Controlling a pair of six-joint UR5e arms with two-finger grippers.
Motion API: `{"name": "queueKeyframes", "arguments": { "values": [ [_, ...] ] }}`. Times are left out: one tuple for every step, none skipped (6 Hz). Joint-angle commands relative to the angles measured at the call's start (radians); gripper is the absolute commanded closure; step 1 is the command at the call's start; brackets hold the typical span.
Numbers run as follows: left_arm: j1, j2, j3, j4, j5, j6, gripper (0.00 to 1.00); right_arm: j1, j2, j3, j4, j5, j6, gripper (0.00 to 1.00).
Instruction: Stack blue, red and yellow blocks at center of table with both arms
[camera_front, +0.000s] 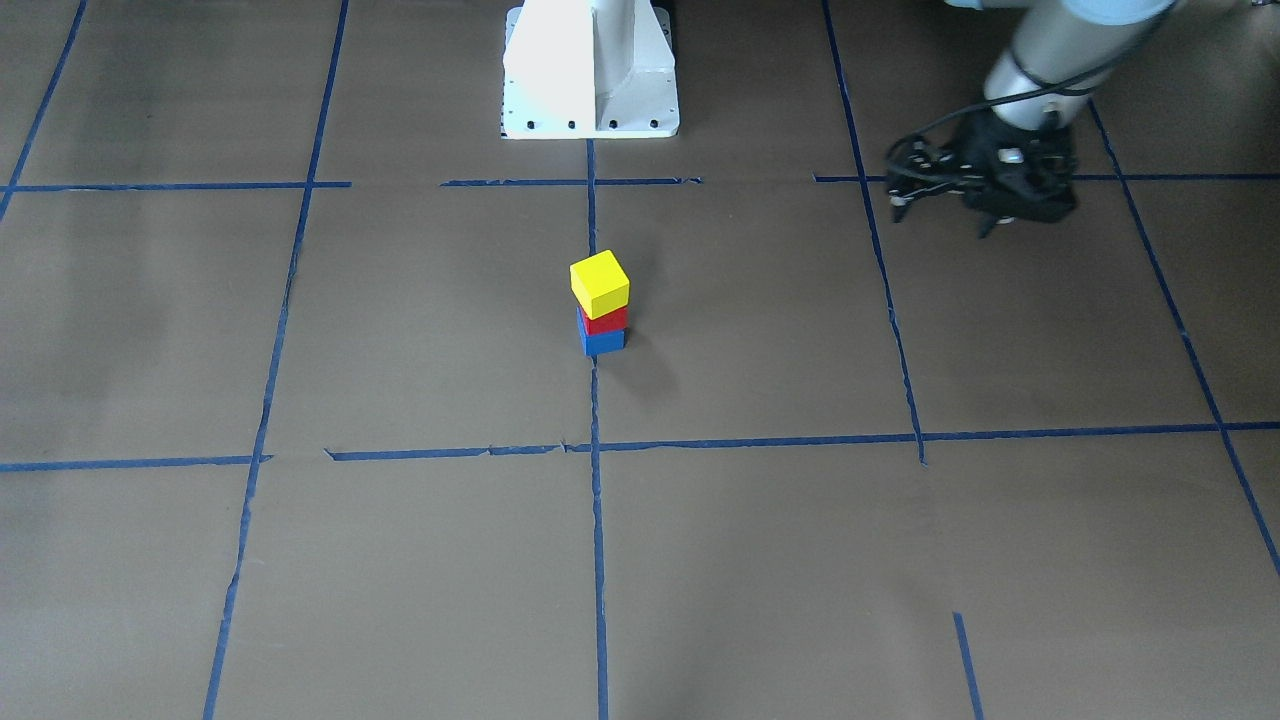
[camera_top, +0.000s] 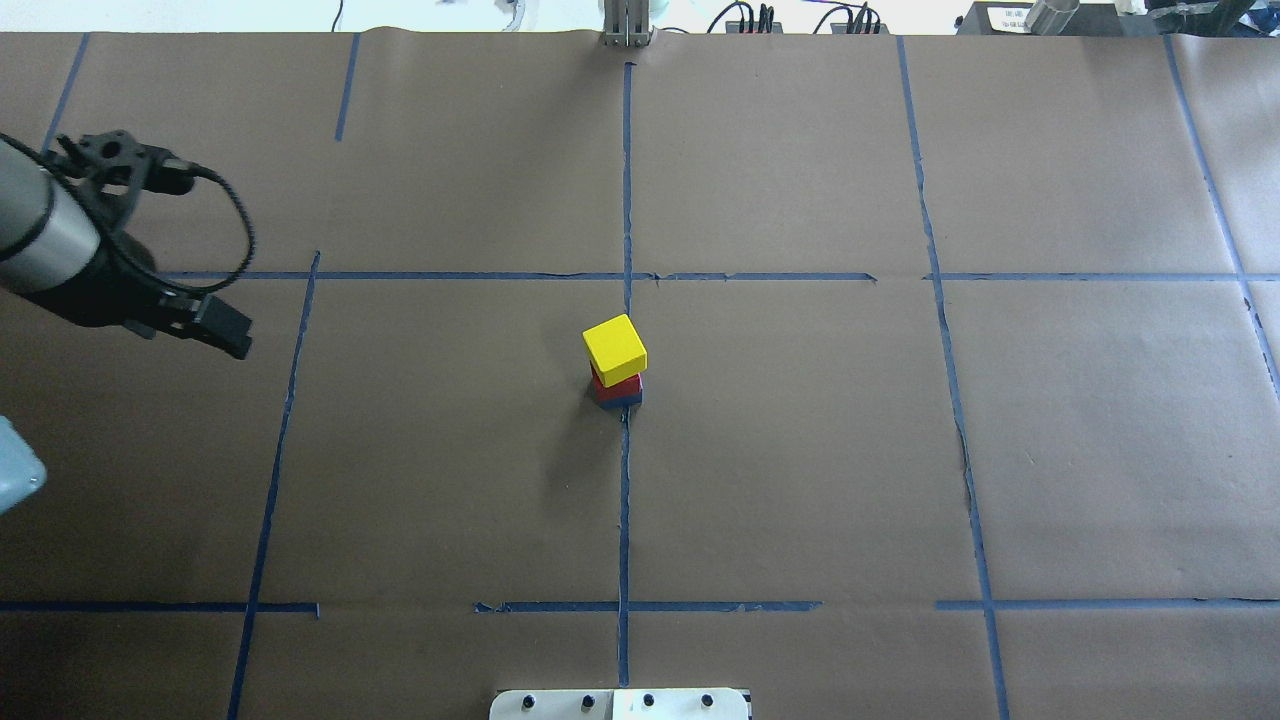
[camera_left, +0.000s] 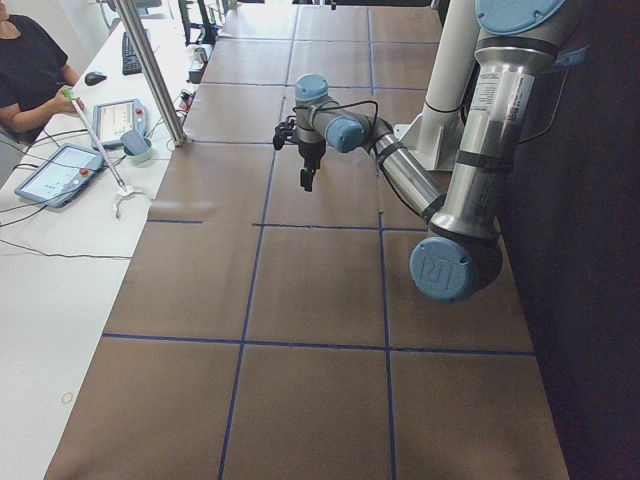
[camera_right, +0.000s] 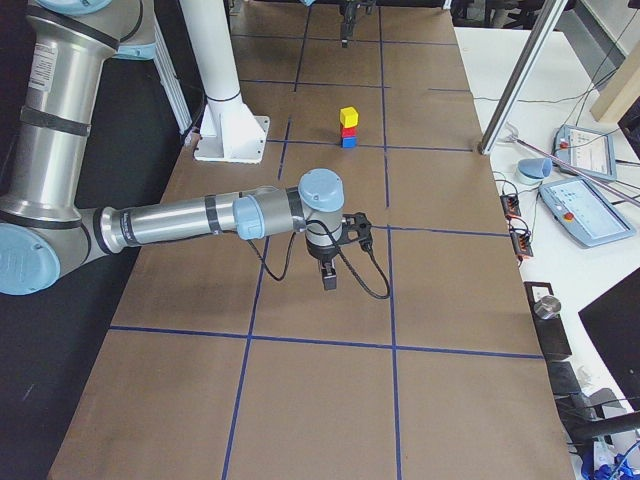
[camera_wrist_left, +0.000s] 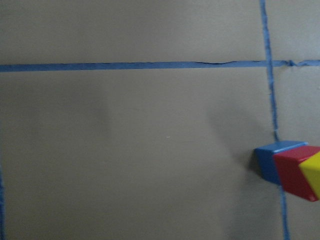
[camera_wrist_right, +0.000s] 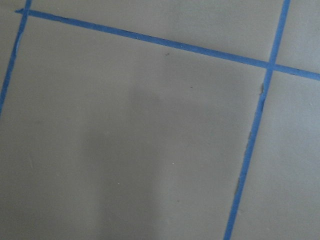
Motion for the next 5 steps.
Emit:
{"name": "queueKeyframes", "arguments": {
  "values": [
    [-0.238,0.175,0.022,0.009,-0.025,0.471,0.00,0.067,-0.003,-0.037,-0.086,-0.008,-0.182,0.00],
    [-0.413,0.205,0.138,0.005,-0.031,0.692,0.00,0.067,0.003,-0.041,-0.082,-0.014,-0.183,0.00],
    [-0.497,0.205,0.260,0.005,-0.055,0.811,0.00,0.069,0.004,-0.041,-0.077,-0.017,-0.183,0.00],
    [-0.504,0.191,0.379,-0.006,-0.136,0.820,0.00,0.078,0.000,-0.041,-0.079,-0.017,-0.183,0.00],
    [-0.527,0.184,0.434,-0.010,-0.143,0.817,0.00,0.079,-0.005,-0.043,-0.079,-0.037,-0.183,0.00]
  ]
}}
